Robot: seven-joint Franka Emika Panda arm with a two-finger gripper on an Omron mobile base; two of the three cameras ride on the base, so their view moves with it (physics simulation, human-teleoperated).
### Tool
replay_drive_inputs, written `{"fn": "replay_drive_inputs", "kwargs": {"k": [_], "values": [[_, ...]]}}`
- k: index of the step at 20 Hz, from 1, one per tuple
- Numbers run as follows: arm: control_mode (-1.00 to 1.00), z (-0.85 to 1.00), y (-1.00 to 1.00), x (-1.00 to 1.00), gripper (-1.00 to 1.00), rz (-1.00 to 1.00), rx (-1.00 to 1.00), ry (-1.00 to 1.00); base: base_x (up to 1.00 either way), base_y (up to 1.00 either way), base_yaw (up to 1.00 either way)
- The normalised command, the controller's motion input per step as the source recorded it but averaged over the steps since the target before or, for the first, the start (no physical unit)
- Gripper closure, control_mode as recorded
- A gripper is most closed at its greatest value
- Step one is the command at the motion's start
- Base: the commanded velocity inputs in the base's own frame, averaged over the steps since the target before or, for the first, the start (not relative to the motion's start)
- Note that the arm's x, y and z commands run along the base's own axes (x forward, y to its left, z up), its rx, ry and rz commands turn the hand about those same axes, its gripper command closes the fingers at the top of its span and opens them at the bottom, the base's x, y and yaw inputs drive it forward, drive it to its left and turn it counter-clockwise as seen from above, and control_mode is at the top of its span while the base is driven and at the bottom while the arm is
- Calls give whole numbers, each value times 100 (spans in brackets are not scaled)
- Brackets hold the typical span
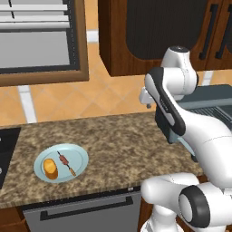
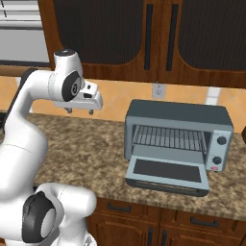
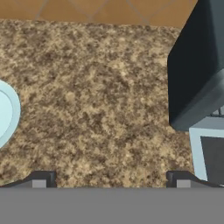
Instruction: Pick up the kebab skewer and baguette bread, and place them inside the toaster oven. Close the toaster oven door and start by setting the timer.
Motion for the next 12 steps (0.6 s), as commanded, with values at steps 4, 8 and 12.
{"fn": "replay_drive_inputs", "kwargs": {"k": [4,8,12], "values": [[100,0,0,0,-100,0,0,0,0,0,0],[-100,0,0,0,-100,0,0,0,0,0,0],[-100,0,0,0,-100,0,0,0,0,0,0]]}}
